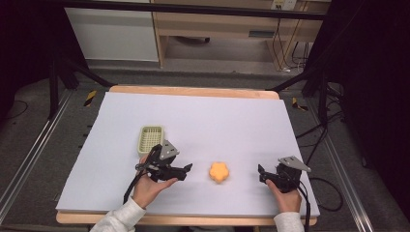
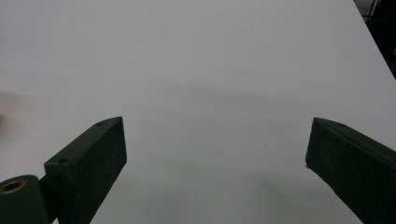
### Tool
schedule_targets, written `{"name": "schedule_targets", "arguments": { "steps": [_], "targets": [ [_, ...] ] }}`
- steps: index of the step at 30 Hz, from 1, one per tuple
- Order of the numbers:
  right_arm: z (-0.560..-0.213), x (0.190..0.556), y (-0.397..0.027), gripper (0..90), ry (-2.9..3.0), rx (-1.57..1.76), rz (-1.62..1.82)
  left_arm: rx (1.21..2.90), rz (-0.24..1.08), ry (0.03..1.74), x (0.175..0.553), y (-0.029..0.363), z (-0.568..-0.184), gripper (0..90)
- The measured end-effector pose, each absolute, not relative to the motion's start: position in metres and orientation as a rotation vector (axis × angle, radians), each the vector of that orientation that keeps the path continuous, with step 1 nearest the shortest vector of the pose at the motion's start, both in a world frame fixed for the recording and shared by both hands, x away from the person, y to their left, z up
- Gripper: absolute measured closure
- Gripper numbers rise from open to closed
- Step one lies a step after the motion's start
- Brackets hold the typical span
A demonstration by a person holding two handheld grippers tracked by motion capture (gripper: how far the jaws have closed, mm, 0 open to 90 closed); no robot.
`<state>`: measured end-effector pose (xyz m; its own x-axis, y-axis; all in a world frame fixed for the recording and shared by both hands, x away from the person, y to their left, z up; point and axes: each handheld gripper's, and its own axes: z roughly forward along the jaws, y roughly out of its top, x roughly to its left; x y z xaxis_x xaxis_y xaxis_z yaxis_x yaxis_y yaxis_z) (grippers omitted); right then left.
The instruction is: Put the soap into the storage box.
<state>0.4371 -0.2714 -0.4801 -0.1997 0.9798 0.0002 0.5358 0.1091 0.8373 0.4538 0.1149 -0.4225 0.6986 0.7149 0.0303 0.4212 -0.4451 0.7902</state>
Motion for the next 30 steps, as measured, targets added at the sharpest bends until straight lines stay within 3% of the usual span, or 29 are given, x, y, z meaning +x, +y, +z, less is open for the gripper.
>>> {"name": "schedule_targets", "arguments": {
  "steps": [30],
  "targets": [
    [-0.485, 0.437, -0.271, 5.6, 1.815, 1.482, 0.986, 2.180, 0.422, 0.776, 0.463, 0.061, -0.419, 22.2]
  ]
}}
